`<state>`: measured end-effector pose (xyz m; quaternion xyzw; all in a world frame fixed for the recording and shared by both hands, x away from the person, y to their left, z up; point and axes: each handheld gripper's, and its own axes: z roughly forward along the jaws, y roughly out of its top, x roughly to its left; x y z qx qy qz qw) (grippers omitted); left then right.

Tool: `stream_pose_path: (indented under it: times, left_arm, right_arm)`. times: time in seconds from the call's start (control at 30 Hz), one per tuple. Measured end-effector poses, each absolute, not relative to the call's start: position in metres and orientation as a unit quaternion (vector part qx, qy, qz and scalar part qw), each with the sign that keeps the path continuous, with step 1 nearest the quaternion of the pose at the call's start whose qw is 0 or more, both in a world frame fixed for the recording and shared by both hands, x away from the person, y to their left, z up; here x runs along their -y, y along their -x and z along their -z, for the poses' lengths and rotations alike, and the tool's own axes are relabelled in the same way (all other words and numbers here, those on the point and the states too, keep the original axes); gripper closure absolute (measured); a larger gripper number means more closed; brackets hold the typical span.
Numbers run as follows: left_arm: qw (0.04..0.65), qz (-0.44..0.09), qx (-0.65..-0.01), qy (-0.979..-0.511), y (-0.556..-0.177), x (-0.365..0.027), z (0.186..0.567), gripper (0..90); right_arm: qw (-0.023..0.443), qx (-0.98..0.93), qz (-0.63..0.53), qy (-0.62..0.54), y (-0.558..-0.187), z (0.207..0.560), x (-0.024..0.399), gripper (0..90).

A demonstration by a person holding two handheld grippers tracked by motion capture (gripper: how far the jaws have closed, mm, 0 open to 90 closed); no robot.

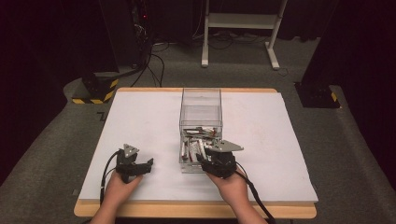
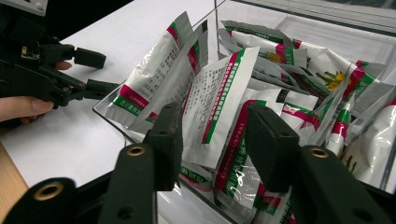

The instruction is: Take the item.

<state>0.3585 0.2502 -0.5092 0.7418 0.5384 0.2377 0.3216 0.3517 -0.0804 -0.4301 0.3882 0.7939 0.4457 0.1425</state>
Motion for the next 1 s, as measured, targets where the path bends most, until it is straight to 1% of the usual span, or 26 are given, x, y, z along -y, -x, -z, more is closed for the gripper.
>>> stream_pose_path:
  times: [0.03, 0.07, 0.1, 0.3, 0.57, 0.7, 0.8, 1.0]
  left_arm:
    - [0.322, -0.238, -0.538, -0.742, -0.3585, -0.2502, 0.5092, 14.7]
    - [0.322, -0.238, -0.538, -0.742, -0.3585, -0.2502, 0.5092, 14.7]
    - [0.322, -0.238, -0.538, -0.742, -0.3586, -0.2502, 0.5092, 14.7]
    - [0.322, -0.238, -0.538, -0.742, -0.3586, -0.2502, 0.5092, 14.7]
    - [0.322, -0.238, -0.538, -0.742, -0.3586, -0.2503, 0.5092, 14.7]
    - [0.322, -0.238, -0.538, -0.742, -0.3586, -0.2502, 0.5092, 14.7]
    - [0.321, -0.239, -0.537, -0.742, -0.3586, -0.2504, 0.5092, 14.7]
    - [0.322, -0.239, -0.538, -0.741, -0.3586, -0.2501, 0.5093, 14.7]
  right_arm:
    - [0.143, -0.794, -0.446, -0.388, -0.3517, 0.4301, 0.0804, 59.8]
    - [0.144, -0.795, -0.443, -0.389, -0.3519, 0.4307, 0.0796, 62.4]
    - [0.144, -0.795, -0.443, -0.389, -0.3519, 0.4307, 0.0796, 62.4]
    - [0.153, -0.797, -0.443, -0.380, -0.3516, 0.4316, 0.0780, 70.3]
    - [0.147, -0.800, -0.452, -0.367, -0.3527, 0.4323, 0.0771, 81.1]
    - [0.145, -0.800, -0.456, -0.362, -0.3528, 0.4325, 0.0769, 83.4]
    - [0.144, -0.798, -0.463, -0.358, -0.3519, 0.4333, 0.0770, 86.9]
    - [0.141, -0.794, -0.472, -0.355, -0.3523, 0.4342, 0.0785, 87.7]
